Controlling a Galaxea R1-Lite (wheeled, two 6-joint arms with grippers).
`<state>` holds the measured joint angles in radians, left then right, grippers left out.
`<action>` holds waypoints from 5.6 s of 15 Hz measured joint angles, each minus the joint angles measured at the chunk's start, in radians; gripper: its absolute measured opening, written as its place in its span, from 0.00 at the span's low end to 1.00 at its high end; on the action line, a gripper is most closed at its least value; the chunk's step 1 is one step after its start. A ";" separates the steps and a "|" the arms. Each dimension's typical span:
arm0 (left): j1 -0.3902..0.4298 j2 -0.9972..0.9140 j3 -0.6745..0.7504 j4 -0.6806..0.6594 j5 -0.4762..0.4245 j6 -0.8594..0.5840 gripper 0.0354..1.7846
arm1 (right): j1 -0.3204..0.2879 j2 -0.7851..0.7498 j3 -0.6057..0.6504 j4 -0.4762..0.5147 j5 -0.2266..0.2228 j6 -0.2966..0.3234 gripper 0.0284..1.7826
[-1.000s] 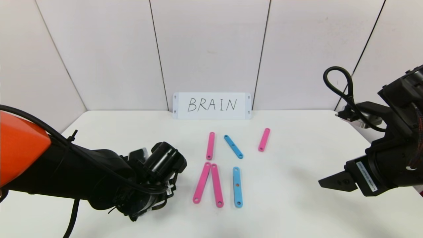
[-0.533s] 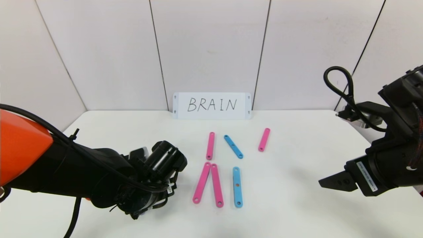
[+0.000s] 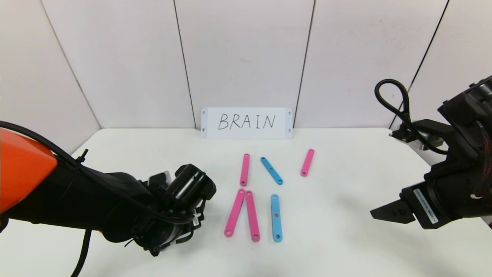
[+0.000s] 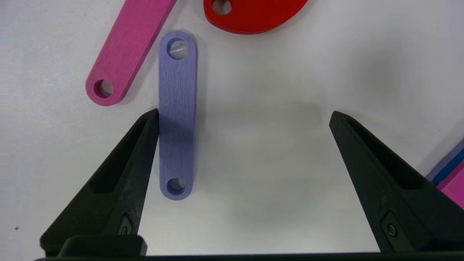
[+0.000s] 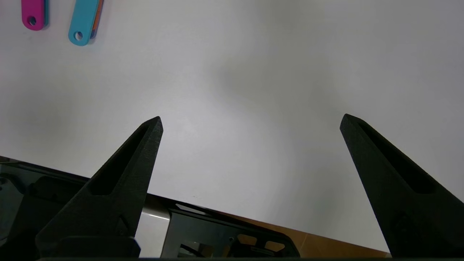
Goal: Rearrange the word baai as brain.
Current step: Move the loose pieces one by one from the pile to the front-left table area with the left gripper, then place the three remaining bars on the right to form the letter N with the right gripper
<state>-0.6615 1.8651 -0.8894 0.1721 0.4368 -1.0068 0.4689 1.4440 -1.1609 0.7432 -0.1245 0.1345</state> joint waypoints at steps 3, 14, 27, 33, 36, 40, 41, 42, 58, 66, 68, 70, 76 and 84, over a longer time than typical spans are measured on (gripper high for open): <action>-0.003 -0.018 0.002 0.002 0.010 0.001 0.92 | -0.001 0.001 0.000 0.000 0.000 0.000 0.96; -0.007 -0.027 -0.006 -0.004 0.011 0.002 0.94 | 0.000 -0.004 0.000 0.000 -0.002 0.000 0.96; 0.039 -0.167 -0.053 -0.004 0.017 0.178 0.94 | 0.000 -0.005 -0.002 -0.002 0.002 0.003 0.96; 0.063 -0.302 -0.226 -0.005 -0.003 0.539 0.94 | -0.004 -0.005 0.026 -0.131 0.014 0.013 0.96; 0.090 -0.348 -0.251 0.002 -0.090 0.594 0.94 | 0.000 0.008 0.041 -0.194 0.015 0.020 0.96; 0.122 -0.390 -0.238 0.001 -0.129 0.649 0.94 | 0.007 0.099 -0.010 -0.420 0.006 0.020 0.96; 0.125 -0.402 -0.236 0.001 -0.143 0.650 0.94 | 0.009 0.124 -0.041 -0.467 0.004 0.020 0.96; 0.131 -0.415 -0.235 0.001 -0.161 0.654 0.94 | 0.011 0.149 -0.080 -0.484 0.003 0.022 0.96; 0.208 -0.473 -0.236 0.005 -0.266 0.686 0.94 | 0.138 0.680 -0.692 -0.358 0.049 0.182 0.96; 0.290 -0.504 -0.233 0.011 -0.309 0.754 0.94 | 0.232 0.871 -0.802 -0.303 0.047 0.209 0.96; 0.298 -0.508 -0.234 0.014 -0.310 0.754 0.94 | 0.238 0.899 -0.804 -0.310 0.044 0.209 0.96; 0.299 -0.509 -0.234 0.017 -0.310 0.754 0.94 | 0.238 0.917 -0.804 -0.314 0.043 0.208 0.96; 0.300 -0.510 -0.234 0.015 -0.311 0.754 0.94 | 0.220 0.939 -0.805 -0.330 0.042 0.205 0.96; 0.299 -0.510 -0.233 0.015 -0.317 0.754 0.94 | 0.217 0.976 -0.809 -0.349 0.039 0.196 0.96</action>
<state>-0.3621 1.3555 -1.1228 0.1870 0.1202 -0.2530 0.6855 2.4198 -1.9696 0.3945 -0.0851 0.3309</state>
